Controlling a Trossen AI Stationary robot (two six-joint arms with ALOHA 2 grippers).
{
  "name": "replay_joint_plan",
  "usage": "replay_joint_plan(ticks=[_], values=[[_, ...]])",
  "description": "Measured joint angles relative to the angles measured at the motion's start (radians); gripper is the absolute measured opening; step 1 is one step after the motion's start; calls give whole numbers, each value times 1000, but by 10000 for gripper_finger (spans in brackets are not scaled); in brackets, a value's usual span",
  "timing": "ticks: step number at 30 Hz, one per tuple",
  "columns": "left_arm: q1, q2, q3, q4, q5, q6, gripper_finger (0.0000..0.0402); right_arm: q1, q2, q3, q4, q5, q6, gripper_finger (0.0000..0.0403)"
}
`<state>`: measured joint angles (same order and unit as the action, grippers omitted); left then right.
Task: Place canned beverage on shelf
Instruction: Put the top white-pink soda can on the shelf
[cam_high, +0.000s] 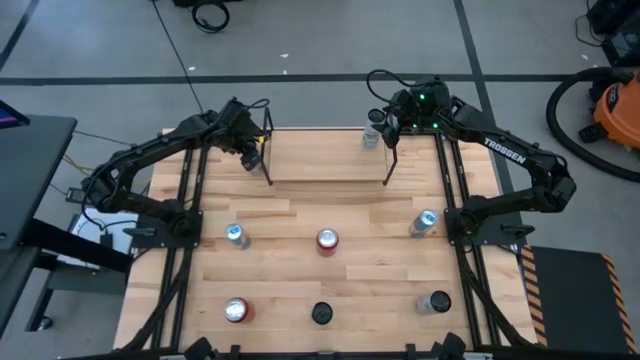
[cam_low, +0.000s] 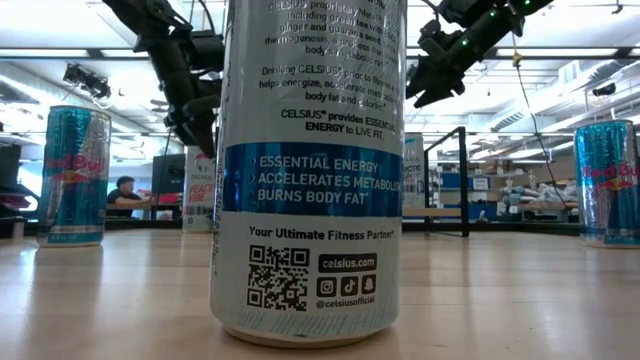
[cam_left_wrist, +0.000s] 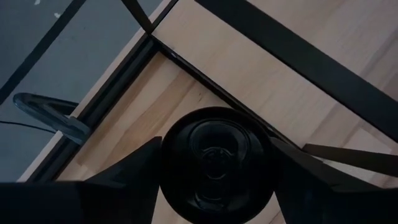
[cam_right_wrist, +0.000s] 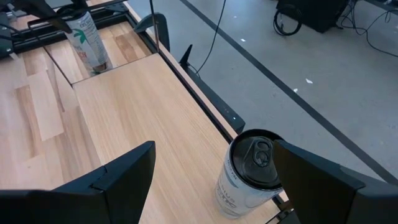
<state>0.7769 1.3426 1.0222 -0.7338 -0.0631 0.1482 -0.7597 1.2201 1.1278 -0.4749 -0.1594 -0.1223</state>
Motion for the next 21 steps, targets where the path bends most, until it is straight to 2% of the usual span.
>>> replay_joint_plan(ticks=[6,16,21], values=[[0,3,52,-82,-5,8,253,0,0,0,-3,0,0,332],[0,2,275,-236,-5,5,254,0,0,0,-3,0,0,332],[0,2,391,-315,-54,5,255,0,0,0,-3,0,0,332]])
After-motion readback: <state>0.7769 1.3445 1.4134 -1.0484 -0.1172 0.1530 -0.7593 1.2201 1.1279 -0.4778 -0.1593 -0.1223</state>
